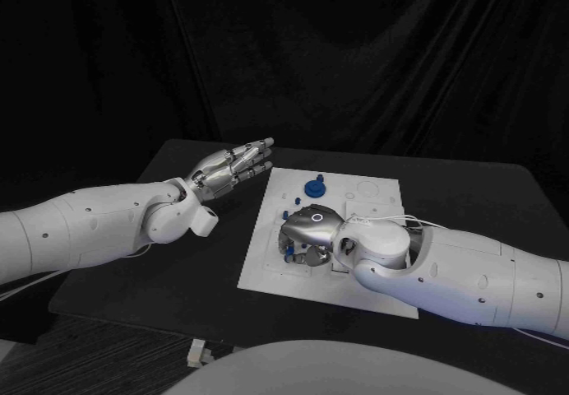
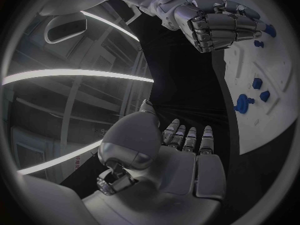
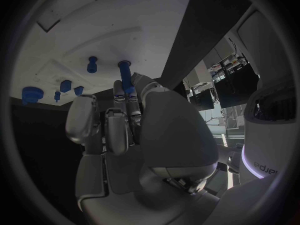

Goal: Assemble the parts on the task board

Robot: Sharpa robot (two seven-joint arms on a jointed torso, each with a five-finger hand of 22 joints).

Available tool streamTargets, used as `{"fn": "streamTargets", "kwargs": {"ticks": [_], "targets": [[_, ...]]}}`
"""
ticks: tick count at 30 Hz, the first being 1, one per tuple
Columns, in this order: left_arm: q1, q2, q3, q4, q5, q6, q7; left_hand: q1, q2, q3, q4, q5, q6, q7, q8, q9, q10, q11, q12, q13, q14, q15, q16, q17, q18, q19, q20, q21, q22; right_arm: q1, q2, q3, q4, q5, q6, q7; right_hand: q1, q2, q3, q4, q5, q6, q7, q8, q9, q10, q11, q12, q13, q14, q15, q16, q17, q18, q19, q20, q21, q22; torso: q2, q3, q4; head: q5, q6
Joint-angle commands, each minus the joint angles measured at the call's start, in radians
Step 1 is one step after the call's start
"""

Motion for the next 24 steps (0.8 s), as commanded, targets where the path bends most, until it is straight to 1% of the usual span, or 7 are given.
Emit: {"fn": "streamTargets", "kwargs": {"ticks": [1,4,15,19,22,23,24], "targets": [[-0.002,0.003,0.001,-0.001,0.006,0.017,0.082,0.011,-0.002,0.067,-0.002,0.014,0.004,0.001,0.002,0.000,0.001,0.010,-0.010,-0.010,-0.004,0.016,-0.011,-0.007,0.017,0.001,0.004,-0.002,0.003,-0.004,0.001,0.001,-0.001,-0.008,0.009,-0.015,0.035,0.022,0.035,-0.015,-0.008,0.005,0.004,0.009,0.016,0.047,-0.017,0.017,0.021,0.049,0.002,-0.013,0.045,-0.031,-0.005,0.001,-0.014,0.174,-0.001,0.0001,-0.0003,-0.001,0.000],[-0.003,0.004,0.001,-0.002,0.006,0.020,0.080,0.011,-0.002,0.067,-0.002,0.014,0.004,0.001,0.002,0.000,0.001,0.010,-0.010,-0.010,-0.004,0.016,-0.011,-0.007,0.017,0.001,0.004,-0.002,0.003,-0.005,0.002,0.001,-0.004,-0.020,0.010,-0.014,0.035,0.022,0.036,-0.017,-0.008,0.004,0.004,0.008,0.016,0.047,-0.017,0.016,0.021,0.048,0.003,-0.014,0.042,-0.031,-0.005,0.001,-0.014,0.174,-0.001,0.0003,-0.0004,-0.001,0.000],[-0.004,0.009,0.001,-0.006,0.006,0.032,0.074,0.022,-0.002,0.073,-0.005,0.027,0.018,0.011,0.004,0.001,0.002,0.020,-0.007,-0.010,-0.004,0.029,-0.011,-0.007,0.023,0.002,0.019,-0.002,0.004,-0.007,0.003,0.000,-0.009,-0.046,0.019,-0.013,0.035,0.022,0.036,-0.018,-0.007,0.003,0.005,0.007,0.016,0.047,-0.016,0.015,0.021,0.047,0.003,-0.016,0.038,-0.031,-0.007,0.001,-0.017,0.173,0.000,0.0001,-0.0003,-0.001,0.000],[-0.005,0.010,0.001,-0.006,0.006,0.035,0.072,0.026,-0.002,0.075,-0.006,0.032,0.020,0.013,0.004,0.002,0.002,0.021,-0.007,-0.010,-0.004,0.032,-0.011,-0.007,0.023,0.002,0.022,-0.002,0.004,-0.008,0.005,0.000,-0.010,-0.048,0.022,-0.011,0.028,0.020,0.034,-0.019,-0.011,-0.007,0.008,-0.001,0.014,0.043,-0.012,0.009,0.021,0.045,0.006,-0.018,0.036,-0.031,-0.009,0.003,-0.020,0.172,0.000,0.0000,-0.0004,-0.002,0.000],[-0.005,0.011,0.001,-0.007,0.006,0.037,0.071,0.040,-0.004,0.082,-0.010,0.053,0.037,0.020,0.007,0.004,0.003,0.026,-0.005,-0.010,-0.004,0.036,-0.011,-0.007,0.024,0.002,0.026,-0.001,0.004,-0.009,0.005,0.000,-0.011,-0.048,0.024,-0.009,0.015,0.017,0.035,-0.017,-0.019,-0.044,0.020,-0.027,0.005,0.026,-0.002,-0.007,0.018,0.043,0.015,-0.020,0.032,-0.030,-0.012,0.009,-0.025,0.171,0.000,0.0002,0.0003,-0.003,0.000],[-0.005,0.011,0.001,-0.008,0.006,0.037,0.070,0.059,-0.006,0.091,-0.019,0.082,0.057,0.027,0.012,0.006,0.003,0.033,-0.004,-0.010,-0.004,0.038,-0.011,-0.007,0.024,0.002,0.029,-0.001,0.005,-0.009,0.005,0.000,-0.012,-0.048,0.024,-0.008,0.008,0.015,0.035,-0.015,-0.025,-0.064,0.025,-0.041,-0.001,0.023,0.002,-0.010,0.018,0.043,0.018,-0.020,0.033,-0.031,-0.012,0.012,-0.024,0.171,0.000,0.0003,0.0005,-0.003,0.000],[-0.005,0.012,0.001,-0.008,0.006,0.038,0.070,0.067,-0.006,0.095,-0.022,0.094,0.078,0.031,0.017,0.008,0.003,0.035,-0.003,-0.009,-0.004,0.038,-0.011,-0.007,0.024,0.002,0.029,-0.001,0.004,-0.009,0.006,0.000,-0.012,-0.048,0.024,-0.008,0.003,0.013,0.035,-0.013,-0.030,-0.079,0.028,-0.051,-0.006,0.022,0.003,-0.012,0.019,0.043,0.019,-0.020,0.032,-0.031,-0.012,0.013,-0.024,0.171,0.000,0.0002,0.0003,-0.004,0.000]]}}
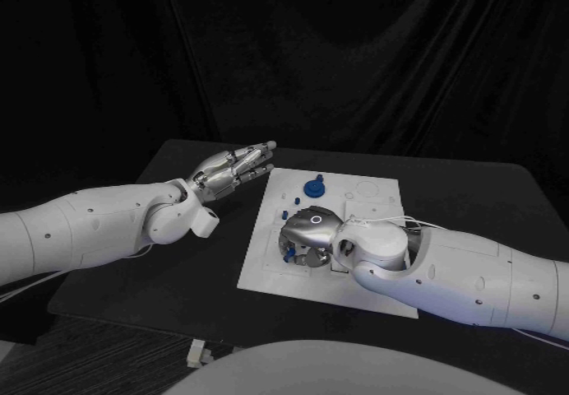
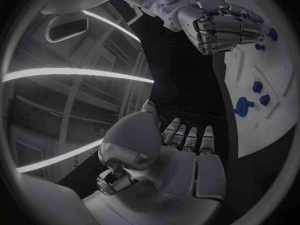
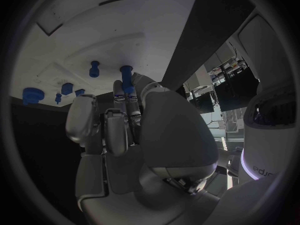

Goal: Assemble the parts on the task board

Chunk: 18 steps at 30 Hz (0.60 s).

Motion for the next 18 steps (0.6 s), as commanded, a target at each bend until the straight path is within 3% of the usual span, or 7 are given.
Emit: {"fn": "streamTargets", "kwargs": {"ticks": [1,10,18], "targets": [[-0.002,0.003,0.001,-0.001,0.006,0.018,0.069,0.023,-0.003,0.039,-0.012,0.032,0.033,0.006,0.017,0.008,-0.003,0.013,-0.003,-0.009,0.003,0.010,-0.011,-0.007,0.024,0.002,0.008,-0.001,0.004,-0.003,0.001,0.001,-0.002,-0.015,0.010,-0.007,-0.002,0.010,0.035,-0.011,-0.026,-0.049,0.006,-0.035,-0.011,0.014,-0.003,0.000,0.020,0.039,0.002,-0.020,0.032,-0.030,-0.003,0.006,-0.024,0.171,0.000,0.0001,0.0003,-0.001,0.000],[-0.003,0.005,0.001,-0.005,0.006,0.021,0.067,0.036,-0.004,0.045,-0.017,0.051,0.041,0.009,0.020,0.009,-0.003,0.015,-0.003,-0.009,0.003,0.013,-0.011,-0.007,0.025,0.003,0.011,-0.001,0.004,-0.007,0.006,0.001,-0.006,-0.015,0.007,0.000,-0.042,-0.007,0.026,0.014,-0.090,-0.091,0.010,-0.066,-0.036,0.002,0.000,-0.014,0.021,0.038,0.005,-0.021,0.028,-0.029,-0.005,0.012,-0.028,0.170,0.000,0.0002,0.0000,-0.002,0.000],[-0.004,0.004,0.001,-0.006,0.006,0.024,0.063,0.044,-0.005,0.049,-0.021,0.060,0.040,0.007,0.021,0.008,-0.003,0.013,-0.003,-0.009,0.003,0.015,-0.011,-0.007,0.024,0.003,0.012,-0.001,0.005,-0.008,0.010,0.001,-0.011,-0.015,0.008,0.004,-0.056,-0.015,0.019,0.023,-0.109,-0.117,0.005,-0.075,-0.049,-0.019,0.001,-0.026,0.021,0.038,0.000,-0.021,0.029,-0.027,-0.006,0.009,-0.033,0.169,0.000,0.0001,-0.0002,0.000,0.000]]}}
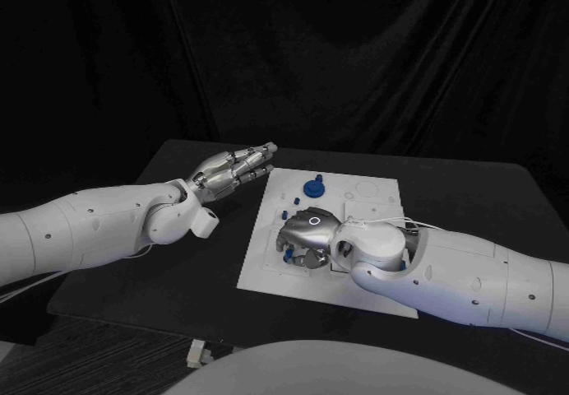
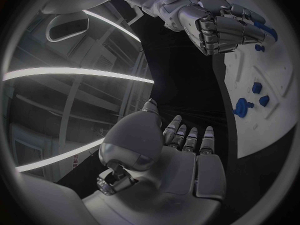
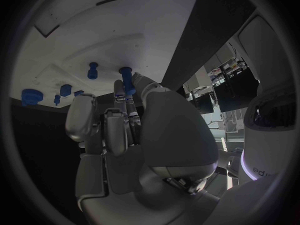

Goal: Assemble the parts on the task board

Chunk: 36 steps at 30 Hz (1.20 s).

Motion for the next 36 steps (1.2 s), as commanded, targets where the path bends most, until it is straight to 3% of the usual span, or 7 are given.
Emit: {"fn": "streamTargets", "kwargs": {"ticks": [1,12,20,23,26,29,36], "targets": [[-0.002,0.001,0.001,0.001,0.006,0.016,0.062,0.019,-0.003,0.029,-0.001,0.021,0.005,0.001,0.015,0.008,-0.005,0.010,-0.003,-0.009,0.003,0.015,-0.011,-0.007,0.024,0.013,0.003,-0.001,0.005,-0.003,0.002,0.001,-0.002,-0.010,0.006,0.001,-0.035,0.005,0.004,0.008,-0.020,-0.016,-0.001,-0.013,-0.011,-0.017,0.003,-0.025,0.015,0.038,0.000,-0.021,0.029,-0.027,0.004,-0.001,-0.021,0.169,0.000,0.0000,-0.0002,0.001,0.000],[-0.003,0.003,0.001,-0.001,0.006,0.023,0.056,0.022,-0.003,0.030,-0.003,0.023,0.004,0.000,0.015,0.008,-0.005,0.009,-0.003,-0.010,0.003,0.017,-0.011,-0.007,0.024,0.014,0.004,0.000,0.005,-0.003,0.003,0.001,-0.001,-0.010,0.000,0.004,-0.057,0.002,-0.011,0.022,-0.042,-0.025,-0.001,-0.010,-0.019,-0.026,0.004,-0.026,0.019,0.037,0.000,-0.021,0.027,-0.027,0.002,-0.003,-0.028,0.167,0.000,0.0001,0.0007,-0.001,0.000],[-0.005,0.002,0.001,-0.003,0.006,0.024,0.054,0.022,-0.003,0.030,-0.003,0.023,0.004,0.000,0.015,0.008,-0.005,0.009,-0.003,-0.010,0.003,0.017,-0.011,-0.007,0.024,0.014,0.004,0.000,0.005,-0.003,-0.013,0.001,0.008,-0.010,-0.016,-0.010,-0.091,-0.013,-0.069,0.040,-0.084,-0.061,-0.009,-0.011,-0.036,-0.085,0.014,-0.045,0.021,0.032,0.001,-0.028,0.014,-0.023,-0.007,-0.002,-0.050,0.162,0.000,0.0001,-0.0001,0.000,0.000],[-0.006,0.002,0.001,-0.004,0.006,0.023,0.054,0.028,-0.003,0.033,-0.006,0.028,0.001,-0.004,0.014,0.007,-0.007,0.004,-0.007,-0.010,0.003,0.021,-0.011,-0.007,0.024,0.014,0.008,0.000,0.005,-0.002,-0.023,0.001,0.017,-0.027,-0.044,-0.022,-0.107,-0.022,-0.110,0.051,-0.102,-0.077,-0.004,-0.010,-0.045,-0.120,0.024,-0.056,0.018,0.031,0.017,-0.028,0.014,-0.023,-0.009,0.009,-0.059,0.160,0.000,0.0001,0.0002,-0.001,0.000],[-0.007,0.003,0.001,-0.005,0.006,0.022,0.055,0.028,-0.003,0.034,-0.007,0.029,0.000,-0.005,0.014,0.007,-0.008,0.002,-0.007,-0.011,0.003,0.021,-0.011,-0.007,0.024,0.014,0.008,0.000,0.005,0.004,-0.037,0.001,0.031,-0.053,-0.075,-0.031,-0.122,-0.041,-0.163,0.085,-0.114,-0.092,-0.005,-0.009,-0.053,-0.168,0.034,-0.075,0.010,0.028,0.014,-0.031,0.006,-0.019,-0.014,0.011,-0.071,0.157,0.000,0.0000,-0.0002,-0.002,0.000],[-0.008,0.005,0.001,-0.006,0.006,0.022,0.056,0.030,-0.003,0.035,-0.008,0.030,0.000,-0.007,0.014,0.007,-0.008,0.000,-0.008,-0.011,0.003,0.022,-0.011,-0.007,0.024,0.014,0.009,0.000,0.005,0.014,-0.053,0.001,0.044,-0.063,-0.103,-0.032,-0.128,-0.065,-0.196,0.128,-0.115,-0.115,-0.021,-0.013,-0.061,-0.203,0.036,-0.092,0.001,0.024,0.009,-0.035,-0.001,-0.018,-0.018,0.007,-0.080,0.155,0.000,0.0000,-0.0003,-0.004,0.000],[-0.009,0.004,0.001,-0.006,0.006,0.022,0.056,0.030,-0.003,0.035,-0.008,0.030,0.000,-0.007,0.014,0.007,-0.008,0.000,-0.008,-0.011,0.003,0.022,-0.011,-0.007,0.024,0.014,0.009,0.000,0.005,0.063,-0.129,0.001,0.088,-0.036,-0.247,-0.010,-0.194,-0.100,-0.235,0.136,-0.115,-0.132,-0.021,-0.007,-0.070,-0.234,0.041,-0.110,-0.013,0.025,0.010,-0.032,0.003,-0.019,-0.016,0.006,-0.076,0.157,0.000,0.0002,-0.0002,0.000,0.000]]}}
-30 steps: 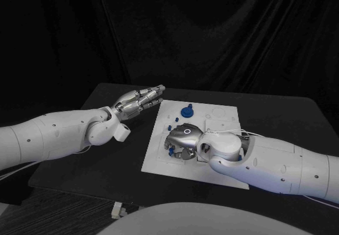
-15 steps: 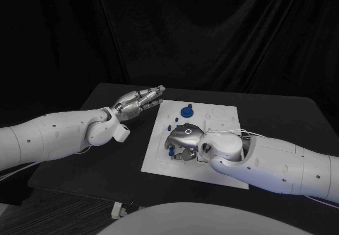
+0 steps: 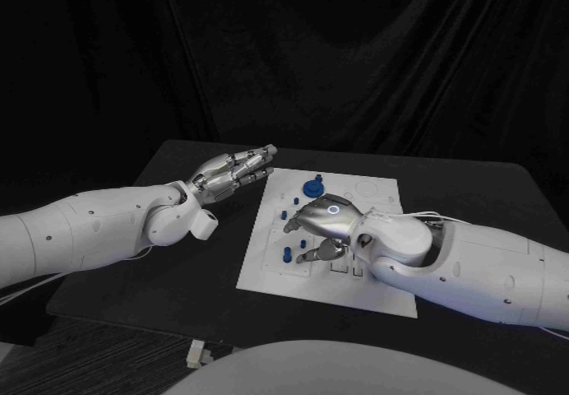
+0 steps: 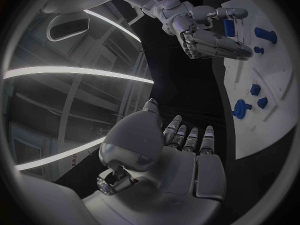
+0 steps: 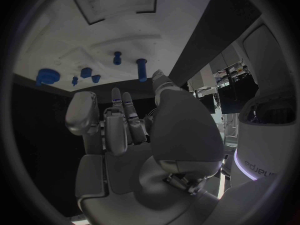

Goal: Assemble the parts on the task board

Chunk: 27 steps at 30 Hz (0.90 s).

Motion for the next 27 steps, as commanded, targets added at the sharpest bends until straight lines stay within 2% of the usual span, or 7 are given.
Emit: {"fn": "streamTargets", "kwargs": {"ticks": [1,8,11,16,19,21,27], "targets": [[-0.002,-0.001,0.001,0.001,0.006,0.010,0.056,0.010,-0.001,0.035,-0.008,0.019,0.000,-0.007,0.014,0.007,-0.005,0.004,-0.008,-0.011,0.005,0.007,-0.011,-0.007,0.024,0.004,0.005,0.000,0.005,0.031,-0.043,0.001,0.029,0.038,-0.186,0.007,-0.053,-0.018,-0.051,0.002,-0.013,-0.006,-0.003,-0.005,-0.013,-0.011,0.000,-0.015,-0.012,0.022,0.004,-0.020,0.006,-0.020,-0.003,0.001,-0.013,0.157,0.000,0.0002,-0.0002,0.003,0.000],[-0.003,-0.001,0.001,0.000,0.006,0.009,0.056,0.011,-0.001,0.035,-0.008,0.020,0.000,-0.008,0.014,0.007,-0.005,0.003,-0.007,-0.010,0.005,0.007,-0.011,-0.007,0.024,0.004,0.006,0.000,0.006,0.120,-0.148,0.001,0.080,0.224,-0.347,0.059,-0.069,-0.004,-0.035,0.002,-0.008,0.012,0.001,0.006,-0.012,0.002,0.007,-0.011,-0.017,0.031,0.020,-0.008,0.026,-0.025,0.008,0.011,0.006,0.162,0.000,0.0002,0.0002,-0.005,0.000],[-0.003,0.001,0.001,-0.001,0.006,0.010,0.056,0.012,-0.001,0.035,-0.009,0.021,0.000,-0.009,0.014,0.007,-0.005,0.003,-0.007,-0.010,0.005,0.008,-0.011,-0.007,0.024,0.004,0.006,0.000,0.006,0.154,-0.196,0.001,0.100,0.336,-0.346,0.058,0.033,0.114,0.066,-0.020,0.175,0.087,0.000,0.044,0.002,0.107,-0.014,0.048,0.001,0.029,0.017,-0.011,0.018,-0.022,0.007,0.013,0.002,0.161,0.000,0.0001,0.0003,-0.014,0.000],[-0.004,0.003,0.001,-0.004,0.006,0.012,0.054,0.013,-0.001,0.036,-0.009,0.022,0.002,-0.009,0.014,0.008,-0.005,0.003,-0.007,-0.010,0.005,0.008,-0.011,-0.007,0.024,0.004,0.006,0.000,0.007,0.179,-0.266,0.001,0.120,0.460,-0.250,-0.011,0.088,0.126,0.118,-0.026,0.247,0.197,-0.021,0.081,0.019,0.376,-0.097,0.325,0.163,-0.030,-0.047,-0.096,-0.128,-0.005,-0.044,-0.037,-0.096,0.138,0.000,0.0006,-0.0004,-0.021,0.000],[-0.004,0.003,0.001,-0.004,0.006,0.011,0.053,0.015,0.001,0.038,-0.011,0.024,0.006,-0.007,0.015,0.008,-0.005,0.005,-0.006,-0.010,0.005,0.008,-0.011,-0.007,0.024,0.004,0.008,0.000,0.007,0.181,-0.292,0.001,0.126,0.488,-0.169,-0.080,0.070,0.123,0.120,-0.013,0.222,0.236,-0.032,0.085,0.028,0.348,-0.103,0.577,0.413,-0.011,-0.049,-0.075,-0.083,-0.010,-0.037,-0.044,-0.082,0.145,-0.001,0.0004,-0.0005,-0.028,0.000],[-0.004,0.004,0.001,-0.004,0.006,0.011,0.053,0.015,0.001,0.038,-0.011,0.024,0.006,-0.007,0.015,0.008,-0.005,0.005,-0.006,-0.010,0.005,0.008,-0.011,-0.007,0.024,0.004,0.008,0.000,0.007,0.179,-0.300,0.001,0.127,0.495,-0.137,-0.111,-0.008,0.134,0.092,-0.005,0.177,0.279,-0.053,0.108,0.047,0.469,-0.112,0.866,0.752,0.085,-0.058,0.083,0.223,-0.022,-0.004,-0.050,-0.010,0.163,-0.001,0.0002,-0.0006,-0.031,0.000],[-0.005,0.005,0.001,-0.006,0.006,0.017,0.053,0.021,0.002,0.042,-0.015,0.027,0.006,-0.005,0.016,0.008,-0.004,0.009,-0.003,-0.009,0.005,0.012,-0.011,-0.007,0.025,0.005,0.012,0.001,0.008,0.168,-0.319,0.001,0.126,0.475,0.035,-0.291,-0.302,0.131,0.057,-0.003,0.181,0.399,-0.105,0.259,0.215,0.687,-0.154,1.332,1.425,0.100,-0.081,0.107,0.276,-0.026,-0.013,-0.070,0.031,0.169,-0.002,-0.0011,-0.0014,-0.038,0.000]]}}
